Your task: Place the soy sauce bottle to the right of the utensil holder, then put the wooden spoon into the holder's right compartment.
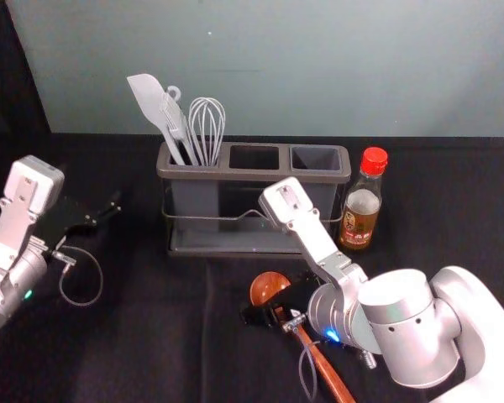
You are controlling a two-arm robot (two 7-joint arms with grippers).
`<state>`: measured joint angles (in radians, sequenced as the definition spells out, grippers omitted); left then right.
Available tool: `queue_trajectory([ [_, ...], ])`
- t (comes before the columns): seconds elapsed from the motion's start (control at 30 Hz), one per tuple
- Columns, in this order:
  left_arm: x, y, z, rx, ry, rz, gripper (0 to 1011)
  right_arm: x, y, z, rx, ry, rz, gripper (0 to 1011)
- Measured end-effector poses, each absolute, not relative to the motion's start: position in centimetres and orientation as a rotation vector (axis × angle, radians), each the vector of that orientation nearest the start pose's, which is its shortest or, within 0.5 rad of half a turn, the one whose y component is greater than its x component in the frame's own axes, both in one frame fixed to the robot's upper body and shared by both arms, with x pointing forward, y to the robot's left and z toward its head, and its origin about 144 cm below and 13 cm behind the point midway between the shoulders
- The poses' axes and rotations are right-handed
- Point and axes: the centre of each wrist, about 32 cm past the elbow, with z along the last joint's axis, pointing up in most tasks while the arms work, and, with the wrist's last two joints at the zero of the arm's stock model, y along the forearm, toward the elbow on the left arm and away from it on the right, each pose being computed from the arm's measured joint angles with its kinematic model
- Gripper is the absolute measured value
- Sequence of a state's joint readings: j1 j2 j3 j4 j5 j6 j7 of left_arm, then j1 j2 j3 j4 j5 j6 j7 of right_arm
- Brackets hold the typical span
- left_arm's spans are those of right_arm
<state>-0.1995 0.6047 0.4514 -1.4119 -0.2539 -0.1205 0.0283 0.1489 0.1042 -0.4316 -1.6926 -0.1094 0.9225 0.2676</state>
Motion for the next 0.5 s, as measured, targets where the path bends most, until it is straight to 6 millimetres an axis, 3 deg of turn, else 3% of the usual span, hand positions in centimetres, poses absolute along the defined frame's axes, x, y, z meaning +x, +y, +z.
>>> queue_trajectory([
  [0.5,48.86,30.97,113.98,0.305,-0.285,1.248,1000,46.51,-12.41,120.48,-0.702,0.298,-0.951,1004],
])
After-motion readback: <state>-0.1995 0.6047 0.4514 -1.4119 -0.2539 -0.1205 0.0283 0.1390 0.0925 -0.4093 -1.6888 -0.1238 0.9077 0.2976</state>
